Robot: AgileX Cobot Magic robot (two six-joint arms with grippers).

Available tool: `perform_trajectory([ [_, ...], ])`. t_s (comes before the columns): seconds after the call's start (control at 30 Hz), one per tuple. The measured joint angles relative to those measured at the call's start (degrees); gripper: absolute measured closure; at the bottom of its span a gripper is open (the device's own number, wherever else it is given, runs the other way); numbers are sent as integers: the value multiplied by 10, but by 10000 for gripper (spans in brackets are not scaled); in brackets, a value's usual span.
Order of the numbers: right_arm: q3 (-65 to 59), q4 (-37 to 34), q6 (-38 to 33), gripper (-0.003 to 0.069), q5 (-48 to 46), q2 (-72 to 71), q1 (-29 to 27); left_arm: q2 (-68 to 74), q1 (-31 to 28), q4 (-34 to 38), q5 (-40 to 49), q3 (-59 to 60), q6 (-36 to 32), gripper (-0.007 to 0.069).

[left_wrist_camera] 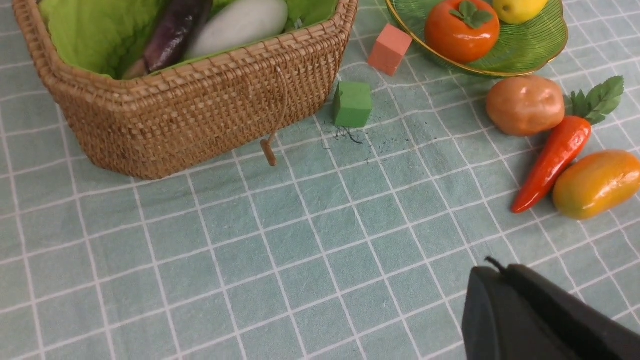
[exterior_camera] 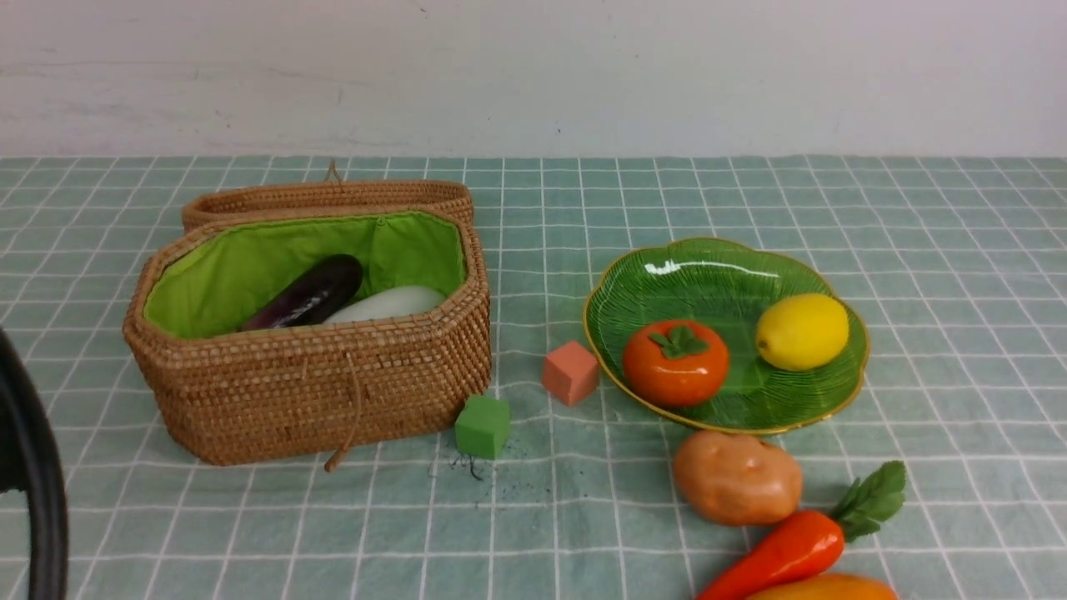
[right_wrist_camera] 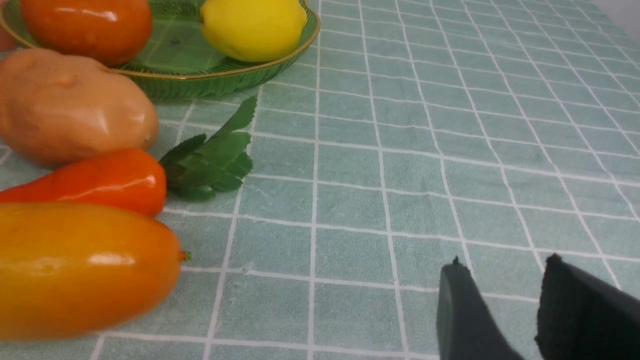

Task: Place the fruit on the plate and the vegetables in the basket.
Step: Use the right arm to grab a mango and put it into the right plate

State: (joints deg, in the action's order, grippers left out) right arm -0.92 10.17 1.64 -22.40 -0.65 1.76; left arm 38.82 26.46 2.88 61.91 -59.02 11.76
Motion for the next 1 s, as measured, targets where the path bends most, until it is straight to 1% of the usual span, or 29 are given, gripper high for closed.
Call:
perform_trajectory([
  [0.17,0,0,0,418,0,0,0,0,0,1,17,4,0,638],
  [0.3,0,0,0,418,0,0,0,-8,0,5,-13,12,0,638],
  [0.43,0,0,0,418,-1,0,0,-60,0,-7,-106,59,0,638],
  [0.47,0,0,0,418,-1,0,0,-63,0,-9,-111,62,0,638],
  [0.5,0,0,0,418,-1,0,0,-90,0,-22,-142,88,0,638],
  [0.53,0,0,0,418,-1,0,0,-94,0,-24,-147,92,0,638],
  [0.6,0,0,0,418,-1,0,0,-154,0,-57,-211,157,0,638],
  [0.63,0,0,0,418,-1,0,0,-164,0,-59,-216,162,0,638],
  [0.8,0,0,0,418,-1,0,0,-300,0,-113,-352,320,0,638],
  [0.87,0,0,0,418,-1,0,0,-321,0,-123,-377,350,1,638],
  [0.9,0,0,0,418,-1,0,0,-350,0,-138,-419,401,6,638],
  [0.93,0,0,0,418,-1,0,0,-353,0,-139,-419,401,7,638],
  [0.97,0,0,0,418,-1,0,0,-380,0,-156,-456,450,18,637],
  [1.0,0,0,0,418,-1,0,0,-382,0,-158,-456,450,20,637],
])
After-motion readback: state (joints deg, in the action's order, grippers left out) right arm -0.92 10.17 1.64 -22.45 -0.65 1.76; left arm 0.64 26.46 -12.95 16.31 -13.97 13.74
